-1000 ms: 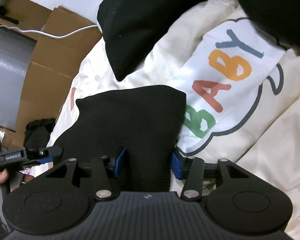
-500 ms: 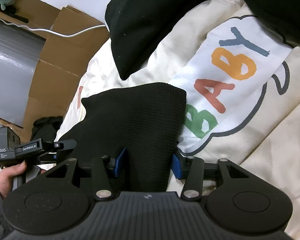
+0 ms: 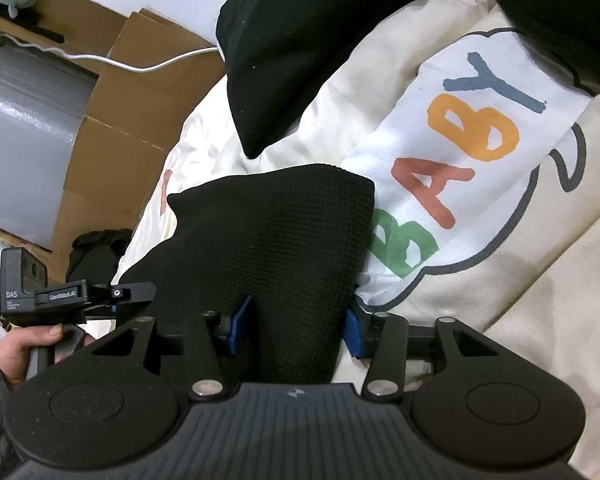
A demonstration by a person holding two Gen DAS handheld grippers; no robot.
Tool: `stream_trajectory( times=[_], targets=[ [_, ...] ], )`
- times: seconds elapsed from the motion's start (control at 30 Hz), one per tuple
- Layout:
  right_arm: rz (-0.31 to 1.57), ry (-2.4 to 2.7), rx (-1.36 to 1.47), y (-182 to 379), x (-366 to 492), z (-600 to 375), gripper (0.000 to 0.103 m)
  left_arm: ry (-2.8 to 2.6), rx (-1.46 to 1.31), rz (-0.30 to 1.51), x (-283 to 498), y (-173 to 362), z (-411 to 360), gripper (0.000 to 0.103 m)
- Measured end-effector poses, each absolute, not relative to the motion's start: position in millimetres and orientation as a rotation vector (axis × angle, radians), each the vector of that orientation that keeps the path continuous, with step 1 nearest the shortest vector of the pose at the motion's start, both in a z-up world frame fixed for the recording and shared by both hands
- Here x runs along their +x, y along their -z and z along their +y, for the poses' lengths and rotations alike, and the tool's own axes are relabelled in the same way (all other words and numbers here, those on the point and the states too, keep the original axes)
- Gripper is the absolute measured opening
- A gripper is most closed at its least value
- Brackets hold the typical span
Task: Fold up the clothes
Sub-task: 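Slide the left gripper onto the trousers' lined edge and close it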
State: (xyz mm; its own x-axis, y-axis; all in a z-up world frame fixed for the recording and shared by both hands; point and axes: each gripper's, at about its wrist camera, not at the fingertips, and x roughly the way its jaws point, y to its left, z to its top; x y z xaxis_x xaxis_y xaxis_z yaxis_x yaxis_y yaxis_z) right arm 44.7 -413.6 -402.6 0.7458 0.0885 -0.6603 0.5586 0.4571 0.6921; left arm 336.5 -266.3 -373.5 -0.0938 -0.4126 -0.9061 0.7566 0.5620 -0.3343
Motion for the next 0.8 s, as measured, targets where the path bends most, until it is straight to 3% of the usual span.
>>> stream_trajectory(
  times=[0.2,0.37,0.53,0.6,0.73,0.8],
  targets=[
    [0.711,0.325,1.065,401,47,-414,0.051,0.99,0.298,1.32,333,379,-264,0.09],
    [0.724,0.351,1.063,398,50,-412,0.048,1.011,0.264,1.335,330,373,-262,0.063],
    [0.732,0.377,1.084,395,49,-411,0.04,1.018,0.249,1.323,323,368,-261,0.049],
    [0.724,0.382,1.102,396,47,-411,0.04,1.023,0.24,1.319,323,368,-260,0.049],
    [0.733,0.37,1.093,398,49,-412,0.042,0.992,0.232,1.34,326,375,-263,0.07],
    [0.736,0.365,1.097,399,50,-414,0.042,0.987,0.248,1.33,327,379,-269,0.074]
  ],
)
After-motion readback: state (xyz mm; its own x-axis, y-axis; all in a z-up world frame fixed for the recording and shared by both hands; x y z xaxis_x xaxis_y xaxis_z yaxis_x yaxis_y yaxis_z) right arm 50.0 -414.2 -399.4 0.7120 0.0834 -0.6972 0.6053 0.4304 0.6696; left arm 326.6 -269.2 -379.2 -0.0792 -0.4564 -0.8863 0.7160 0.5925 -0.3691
